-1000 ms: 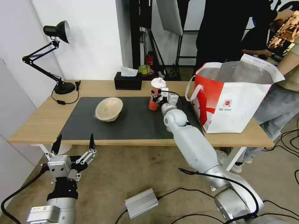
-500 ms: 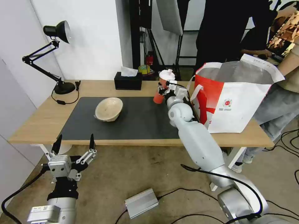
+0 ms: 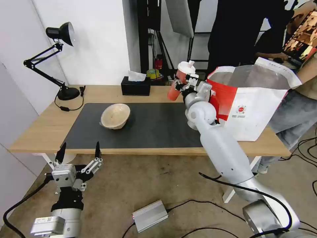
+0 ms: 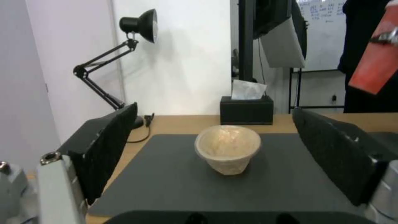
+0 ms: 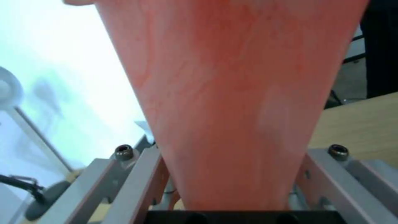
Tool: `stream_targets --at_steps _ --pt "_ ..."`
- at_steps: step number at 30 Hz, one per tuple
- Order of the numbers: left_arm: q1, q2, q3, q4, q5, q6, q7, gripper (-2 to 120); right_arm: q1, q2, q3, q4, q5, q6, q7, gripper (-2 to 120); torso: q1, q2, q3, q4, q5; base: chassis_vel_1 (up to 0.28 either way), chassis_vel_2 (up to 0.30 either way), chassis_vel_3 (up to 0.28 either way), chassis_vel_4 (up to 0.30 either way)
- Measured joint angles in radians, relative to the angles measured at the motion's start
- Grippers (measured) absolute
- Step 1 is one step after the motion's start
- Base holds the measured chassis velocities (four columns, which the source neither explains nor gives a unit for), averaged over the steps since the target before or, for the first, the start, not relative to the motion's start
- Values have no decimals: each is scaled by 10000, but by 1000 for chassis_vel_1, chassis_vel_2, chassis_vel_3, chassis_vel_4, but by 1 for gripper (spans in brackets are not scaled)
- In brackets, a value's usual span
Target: Pick up the trash from the table and place it into the takeout bag.
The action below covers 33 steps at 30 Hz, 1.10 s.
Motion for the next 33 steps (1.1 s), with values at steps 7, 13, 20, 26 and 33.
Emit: stream_targets --at_steps 7,13,20,26,33 --pt "-43 30 -10 47 -15 0 -6 100 218 -149 19 529 681 -126 624 30 0 0 0 0 0 0 0 0 0" --pt "-103 30 13 104 -22 1 -6 100 632 -332 131 910 1209 -228 1042 30 0 0 0 0 0 0 0 0 0" --pt "-112 41 15 112 -25 1 -7 100 1093 -493 365 981 1563 -248 1321 30 0 0 0 0 1 0 0 0 0" --pt "-120 35 28 132 -25 0 -9 100 1552 -600 621 1096 2259 -249 1909 30 0 0 0 0 1 0 0 0 0" --pt "-125 40 16 136 -25 -11 -12 100 1950 -718 925 1097 2767 -247 2285 30 0 1 0 0 1 0 0 0 0"
